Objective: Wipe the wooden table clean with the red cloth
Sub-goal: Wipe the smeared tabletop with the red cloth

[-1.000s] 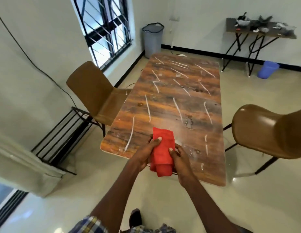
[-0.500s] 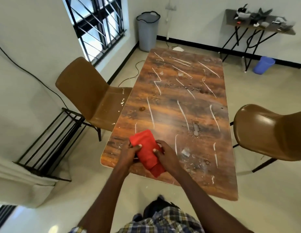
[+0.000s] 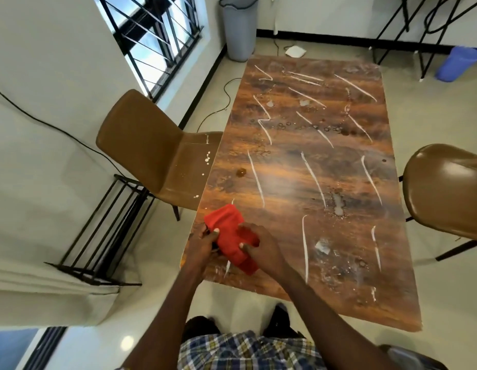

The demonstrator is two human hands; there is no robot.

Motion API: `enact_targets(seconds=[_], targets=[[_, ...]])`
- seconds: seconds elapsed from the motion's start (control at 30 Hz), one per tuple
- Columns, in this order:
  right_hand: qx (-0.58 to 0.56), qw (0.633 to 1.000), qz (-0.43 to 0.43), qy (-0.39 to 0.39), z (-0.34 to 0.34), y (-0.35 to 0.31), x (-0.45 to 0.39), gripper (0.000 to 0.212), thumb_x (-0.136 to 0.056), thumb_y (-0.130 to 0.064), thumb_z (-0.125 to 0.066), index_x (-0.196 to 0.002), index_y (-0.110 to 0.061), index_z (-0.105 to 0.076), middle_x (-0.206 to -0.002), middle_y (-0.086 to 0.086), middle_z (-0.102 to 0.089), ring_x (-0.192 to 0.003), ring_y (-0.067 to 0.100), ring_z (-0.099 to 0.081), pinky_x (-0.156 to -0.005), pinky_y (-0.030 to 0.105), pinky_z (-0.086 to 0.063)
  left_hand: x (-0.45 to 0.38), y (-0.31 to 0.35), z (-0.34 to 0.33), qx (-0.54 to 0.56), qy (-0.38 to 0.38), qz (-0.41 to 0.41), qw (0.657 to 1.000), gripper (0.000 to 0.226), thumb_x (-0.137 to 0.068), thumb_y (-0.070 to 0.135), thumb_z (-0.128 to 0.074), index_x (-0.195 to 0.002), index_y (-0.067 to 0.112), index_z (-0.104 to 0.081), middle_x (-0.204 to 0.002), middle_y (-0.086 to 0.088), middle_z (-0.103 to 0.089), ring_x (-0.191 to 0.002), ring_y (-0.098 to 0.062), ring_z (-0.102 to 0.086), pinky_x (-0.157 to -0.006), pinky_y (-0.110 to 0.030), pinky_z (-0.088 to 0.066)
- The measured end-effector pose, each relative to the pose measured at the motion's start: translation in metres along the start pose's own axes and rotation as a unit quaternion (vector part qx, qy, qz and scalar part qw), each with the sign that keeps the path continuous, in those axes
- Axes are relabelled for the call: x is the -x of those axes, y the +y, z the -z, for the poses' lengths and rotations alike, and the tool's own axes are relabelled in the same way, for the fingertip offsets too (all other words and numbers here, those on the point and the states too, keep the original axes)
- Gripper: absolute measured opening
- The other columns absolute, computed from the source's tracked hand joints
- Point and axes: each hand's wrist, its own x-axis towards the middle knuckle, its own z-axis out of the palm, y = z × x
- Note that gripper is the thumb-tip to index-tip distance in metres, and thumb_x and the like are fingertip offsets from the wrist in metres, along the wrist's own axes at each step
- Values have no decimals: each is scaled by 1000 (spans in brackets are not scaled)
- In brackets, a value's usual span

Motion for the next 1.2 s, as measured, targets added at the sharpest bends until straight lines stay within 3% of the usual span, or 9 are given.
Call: enact_targets(seconds=[0.13, 0.27, 0.43, 0.57, 0.63, 0.73, 0.9, 1.07, 1.2], targets=[[244, 970, 5, -19, -31, -1, -13, 57, -94, -37, -68, -149, -39, -54, -156, 4, -50, -136, 30, -53, -111, 42, -44, -33, 2, 39, -245, 6, -61, 968, 26, -105, 28, -58, -128, 19, -66, -121, -4, -72, -114, -30, -68, -87, -34, -50], [344, 938, 7, -47, -74, 0, -17, 68, -100, -56, -55, -162, -42, -31, -177, -1, -9, -161, 31, -12, -125, 58, -25, -58, -8, 84, -367, 13, -82, 926, 35, -108, 25, -52, -139, 9, -62, -140, -16, -63, -131, -34, -58, -104, -36, -42], [403, 913, 13, -58, -112, 21, -31, 78, -102, -66, -42, -168, -39, -9, -178, -5, 9, -164, 26, 7, -126, 65, -9, -95, -16, 121, -334, -97, -57, 936, 52, -108, 54, -41, -147, 21, -56, -144, -4, -64, -132, -24, -61, -111, -41, -48], [396, 918, 0, -17, -147, 43, -37, 74, -105, -65, -28, -169, -38, -3, -175, -10, 16, -163, 20, 10, -125, 63, -9, -108, -12, 127, -258, -178, -30, 949, 37, -113, 40, -38, -141, 29, -61, -129, 14, -67, -110, 14, -63, -94, -12, -52], [382, 923, 41, -5, -177, 39, -36, 70, -106, -59, -31, -169, -36, -12, -177, -9, 4, -164, 20, 0, -121, 63, -17, -112, -15, 130, -237, -186, -29, 953, 44, -111, 48, -39, -145, 27, -58, -136, 11, -66, -121, 7, -62, -103, -15, -50], [371, 926, 67, 5, -228, 16, -49, 65, -109, -49, -33, -169, -35, -15, -177, -11, -1, -164, 17, -1, -120, 61, -18, -125, -23, 144, -210, -143, -31, 967, 55, -109, 52, -40, -151, 20, -51, -151, -4, -57, -139, -21, -54, -120, -47, -42], [405, 912, 37, 46, -231, 16, -61, 62, -109, -55, -33, -168, -42, -17, -177, -14, -5, -164, 17, -3, -122, 58, -18, -137, -21, 161, -201, -125, -18, 971, 49, -111, 42, -43, -154, 19, -49, -157, -4, -52, -144, -19, -48, -125, -47, -35], [319, 917, -152, 187, -175, 55, -23, 62, -109, -63, -19, -165, -50, 4, -176, -13, 14, -164, 25, 6, -128, 59, -6, -129, -31, 150, -238, -169, -64, 954, 47, -114, 32, -40, -158, 18, -45, -160, 2, -47, -145, -7, -43, -118, -25, -32], [286, 887, -243, 268, -182, 61, 20, 64, -109, -60, -21, -168, -44, 0, -178, -9, 8, -164, 29, -2, -126, 64, -15, -127, -45, 147, -229, -212, -72, 947, 44, -112, 43, -37, -150, 27, -54, -144, 13, -59, -123, 20, -52, -104, -9, -40]])
